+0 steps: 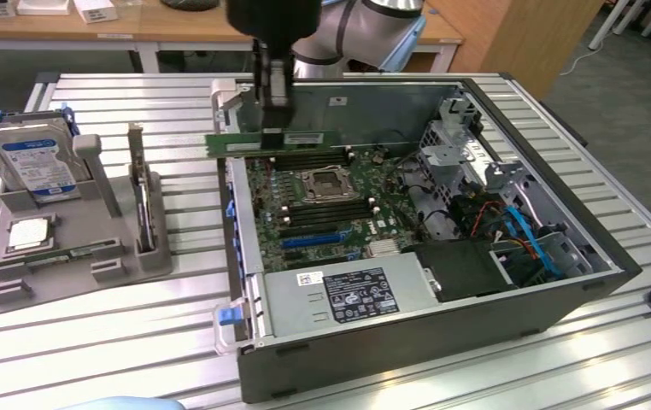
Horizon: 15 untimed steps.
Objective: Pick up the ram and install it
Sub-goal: 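Pick up the ram and move it above insertion slot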
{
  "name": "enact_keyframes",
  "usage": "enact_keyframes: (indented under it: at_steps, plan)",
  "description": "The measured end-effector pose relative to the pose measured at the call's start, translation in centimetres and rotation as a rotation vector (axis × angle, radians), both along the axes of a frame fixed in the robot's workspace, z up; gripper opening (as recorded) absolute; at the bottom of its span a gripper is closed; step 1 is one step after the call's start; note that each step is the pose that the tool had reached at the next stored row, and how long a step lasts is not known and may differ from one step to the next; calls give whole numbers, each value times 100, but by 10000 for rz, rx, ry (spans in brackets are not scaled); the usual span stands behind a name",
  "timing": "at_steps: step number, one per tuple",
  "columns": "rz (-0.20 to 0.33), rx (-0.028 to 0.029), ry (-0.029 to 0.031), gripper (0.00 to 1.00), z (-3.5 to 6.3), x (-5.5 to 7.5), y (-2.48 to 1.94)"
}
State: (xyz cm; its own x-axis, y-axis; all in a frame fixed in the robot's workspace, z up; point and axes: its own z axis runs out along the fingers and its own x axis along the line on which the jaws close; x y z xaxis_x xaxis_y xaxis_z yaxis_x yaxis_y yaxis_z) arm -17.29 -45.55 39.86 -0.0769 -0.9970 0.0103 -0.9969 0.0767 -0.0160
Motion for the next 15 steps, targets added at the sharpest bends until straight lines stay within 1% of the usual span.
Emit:
enact_keyframes:
  at_steps: [15]
  plan:
    - [0, 65, -1, 13, -1, 681, 0]
